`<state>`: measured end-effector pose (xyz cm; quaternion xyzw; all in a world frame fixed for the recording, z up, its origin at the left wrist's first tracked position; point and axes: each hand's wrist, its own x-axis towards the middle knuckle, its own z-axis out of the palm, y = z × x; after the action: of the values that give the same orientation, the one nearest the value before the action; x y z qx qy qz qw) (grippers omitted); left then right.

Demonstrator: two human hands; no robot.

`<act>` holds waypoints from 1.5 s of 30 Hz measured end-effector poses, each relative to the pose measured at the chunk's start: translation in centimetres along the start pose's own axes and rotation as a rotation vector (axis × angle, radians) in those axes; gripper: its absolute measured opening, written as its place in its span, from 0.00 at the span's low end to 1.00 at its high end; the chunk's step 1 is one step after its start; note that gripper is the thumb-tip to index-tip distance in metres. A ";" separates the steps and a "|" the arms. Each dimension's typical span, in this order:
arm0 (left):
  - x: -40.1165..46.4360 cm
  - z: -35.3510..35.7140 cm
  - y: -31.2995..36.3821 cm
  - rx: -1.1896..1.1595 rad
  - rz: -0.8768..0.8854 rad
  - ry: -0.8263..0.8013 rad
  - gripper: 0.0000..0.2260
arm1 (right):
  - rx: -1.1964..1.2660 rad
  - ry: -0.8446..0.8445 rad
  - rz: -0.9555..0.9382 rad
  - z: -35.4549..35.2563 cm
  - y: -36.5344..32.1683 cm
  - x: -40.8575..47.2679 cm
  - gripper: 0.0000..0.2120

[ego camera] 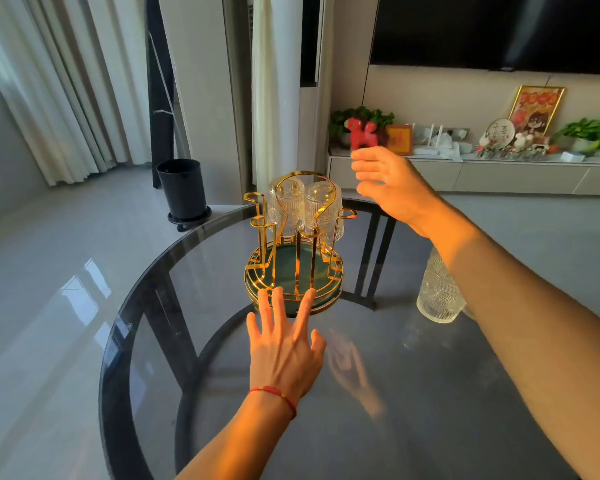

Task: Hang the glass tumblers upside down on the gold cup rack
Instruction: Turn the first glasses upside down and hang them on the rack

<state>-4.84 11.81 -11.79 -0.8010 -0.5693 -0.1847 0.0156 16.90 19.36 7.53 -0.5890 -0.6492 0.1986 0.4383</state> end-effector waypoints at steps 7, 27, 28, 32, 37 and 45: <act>0.2 -1.6 0.0 -0.004 0.051 -0.007 0.32 | -0.126 0.187 -0.029 1.1 0.7 -16.1 0.12; -4.3 -5.4 8.1 -0.723 0.183 0.044 0.38 | -0.107 0.723 0.670 -5.6 12.6 -25.4 0.47; -4.4 -5.4 8.4 -0.743 0.185 0.038 0.38 | -0.127 0.717 0.672 -5.6 12.7 -25.4 0.43; -4.7 -5.8 9.1 -0.803 0.252 0.018 0.37 | -0.171 0.734 0.646 -5.7 11.8 -25.6 0.39; -4.6 -7.0 9.9 -0.842 0.349 -0.028 0.38 | -0.057 0.670 0.189 -5.6 8.2 -26.0 0.35; -3.8 -9.8 9.0 -1.202 0.087 -0.334 0.39 | 0.053 0.041 -0.026 -0.4 4.3 -25.4 0.32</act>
<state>-0.38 2.91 -2.14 -0.7104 -0.3274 -0.3444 -0.5192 17.74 -3.61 -4.11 -0.5724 -0.6424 0.1980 0.4696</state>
